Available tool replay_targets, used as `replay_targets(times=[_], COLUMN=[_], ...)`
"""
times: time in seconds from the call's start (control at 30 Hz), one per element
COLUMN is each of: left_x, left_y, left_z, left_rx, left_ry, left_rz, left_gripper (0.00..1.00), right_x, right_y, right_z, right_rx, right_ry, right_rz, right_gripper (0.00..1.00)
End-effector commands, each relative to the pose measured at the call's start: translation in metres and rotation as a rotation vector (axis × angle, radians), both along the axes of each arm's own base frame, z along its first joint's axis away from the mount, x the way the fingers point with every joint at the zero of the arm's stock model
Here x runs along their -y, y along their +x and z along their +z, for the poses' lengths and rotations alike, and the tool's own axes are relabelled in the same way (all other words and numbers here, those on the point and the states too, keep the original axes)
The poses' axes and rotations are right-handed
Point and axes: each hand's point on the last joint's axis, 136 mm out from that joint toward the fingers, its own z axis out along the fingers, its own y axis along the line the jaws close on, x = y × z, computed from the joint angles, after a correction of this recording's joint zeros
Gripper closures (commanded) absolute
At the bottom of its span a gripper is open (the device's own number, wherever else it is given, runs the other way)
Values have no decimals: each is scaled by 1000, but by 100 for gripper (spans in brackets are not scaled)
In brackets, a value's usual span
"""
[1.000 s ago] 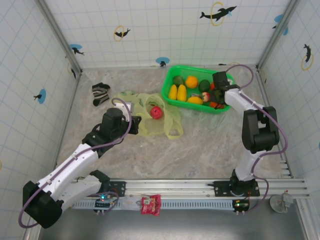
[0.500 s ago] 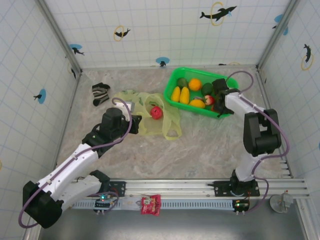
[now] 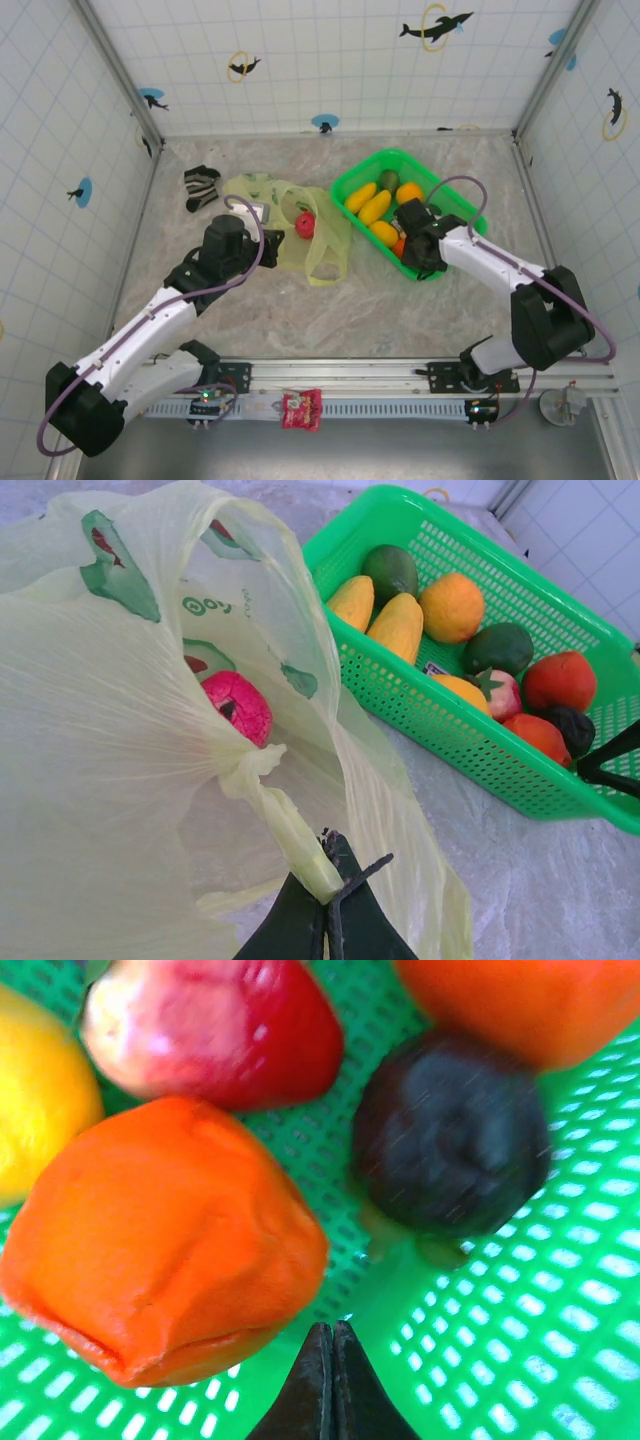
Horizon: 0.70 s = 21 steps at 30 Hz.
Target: Place the fake fruits into the plastic bag and tie a complex knot
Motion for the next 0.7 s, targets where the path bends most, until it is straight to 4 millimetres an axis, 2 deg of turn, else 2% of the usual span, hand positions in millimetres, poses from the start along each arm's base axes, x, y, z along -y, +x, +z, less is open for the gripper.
replay_targets(times=[0.0, 0.1, 0.13, 0.23, 0.33, 0.37, 0.47, 0.57, 0.67], left_x=[6, 7, 7, 8, 8, 8, 7, 5, 3], left_y=[4, 4, 4, 6, 6, 5, 5, 4, 2], left_z=[19, 20, 20, 22, 24, 23, 25, 25, 24], left_rx=[53, 51, 51, 56, 60, 56, 59, 61, 59], left_ry=[-18, -22, -23, -26, -27, -24, -24, -17, -13], left_rz=[-25, -26, -27, -26, -26, -28, -28, -23, -18], left_gripper=[100, 100, 100, 100, 100, 100, 100, 100, 100], right_x=[2, -12, -17, -24, -24, -24, -29, -36, -40], right_y=[25, 49, 57, 76, 94, 99, 108, 98, 78], right_z=[29, 43, 45, 42, 35, 32, 28, 23, 14], right_rx=[83, 161, 179, 180, 160, 155, 127, 87, 31], right_ry=[71, 144, 160, 164, 148, 138, 100, 107, 145], right_rz=[-7, 80, 114, 141, 134, 139, 190, 235, 264], right_gripper=[92, 65, 53, 41, 38, 32, 32, 31, 30])
